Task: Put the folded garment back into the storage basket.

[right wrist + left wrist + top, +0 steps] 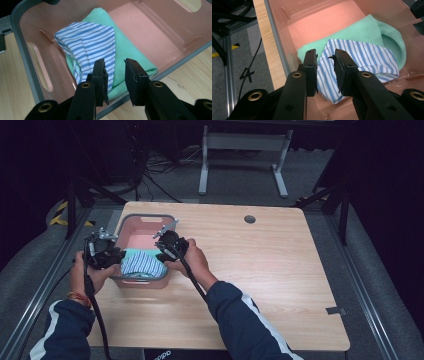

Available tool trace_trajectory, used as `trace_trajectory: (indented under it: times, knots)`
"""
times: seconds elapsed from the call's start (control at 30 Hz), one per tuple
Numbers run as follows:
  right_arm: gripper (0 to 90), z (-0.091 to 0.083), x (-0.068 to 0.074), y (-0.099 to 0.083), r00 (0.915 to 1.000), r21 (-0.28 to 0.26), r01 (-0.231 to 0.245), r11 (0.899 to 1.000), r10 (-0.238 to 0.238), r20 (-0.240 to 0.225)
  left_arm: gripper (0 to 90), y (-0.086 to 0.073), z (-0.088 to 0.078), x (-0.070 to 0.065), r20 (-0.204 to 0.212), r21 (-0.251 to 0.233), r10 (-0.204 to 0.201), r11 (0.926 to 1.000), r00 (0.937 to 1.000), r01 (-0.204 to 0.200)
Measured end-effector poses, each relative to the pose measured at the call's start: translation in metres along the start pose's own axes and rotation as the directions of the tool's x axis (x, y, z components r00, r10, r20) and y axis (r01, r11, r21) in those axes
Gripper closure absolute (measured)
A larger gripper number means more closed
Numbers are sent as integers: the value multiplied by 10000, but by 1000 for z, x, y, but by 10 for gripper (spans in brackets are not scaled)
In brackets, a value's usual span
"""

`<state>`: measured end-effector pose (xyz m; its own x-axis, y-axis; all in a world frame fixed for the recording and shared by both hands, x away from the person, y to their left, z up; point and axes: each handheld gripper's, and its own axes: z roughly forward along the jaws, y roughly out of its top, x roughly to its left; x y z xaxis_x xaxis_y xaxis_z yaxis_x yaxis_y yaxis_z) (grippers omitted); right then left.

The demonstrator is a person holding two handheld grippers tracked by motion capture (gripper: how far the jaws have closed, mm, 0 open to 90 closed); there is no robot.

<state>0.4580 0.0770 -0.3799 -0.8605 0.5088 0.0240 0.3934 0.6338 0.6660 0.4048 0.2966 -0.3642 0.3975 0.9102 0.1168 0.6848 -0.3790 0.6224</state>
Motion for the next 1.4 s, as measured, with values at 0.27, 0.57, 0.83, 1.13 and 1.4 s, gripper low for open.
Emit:
trace_trajectory:
  times: [0.27, 0.57, 0.83, 1.13, 1.4]
  knots:
    - [688, -3, -1, -2, 10000, -119, -67, 9999, 67, 11, 726, 0, 2, -3, 101, -36, 3, 10000, 9999, -3]
    - [650, -11, -4, -6, 9997, -284, -152, 9995, 158, 203, 719, 1, 1, -5, 118, -71, 75, 9999, 9999, -75]
    - [600, -26, -17, -21, 9988, -492, -416, 9979, 427, 233, 685, 9, -5, -20, 274, -457, 464, 9979, 9985, -451]
    - [575, -55, -33, -45, 9983, -795, -365, 9962, 399, 418, 556, 15, -6, -48, 555, -855, 989, 9919, 9936, -939]
    - [538, -83, -45, -74, 9970, -745, -307, 9967, 359, 690, 431, 17, -8, -79, 935, -1309, 1632, 9799, 9822, -1503]
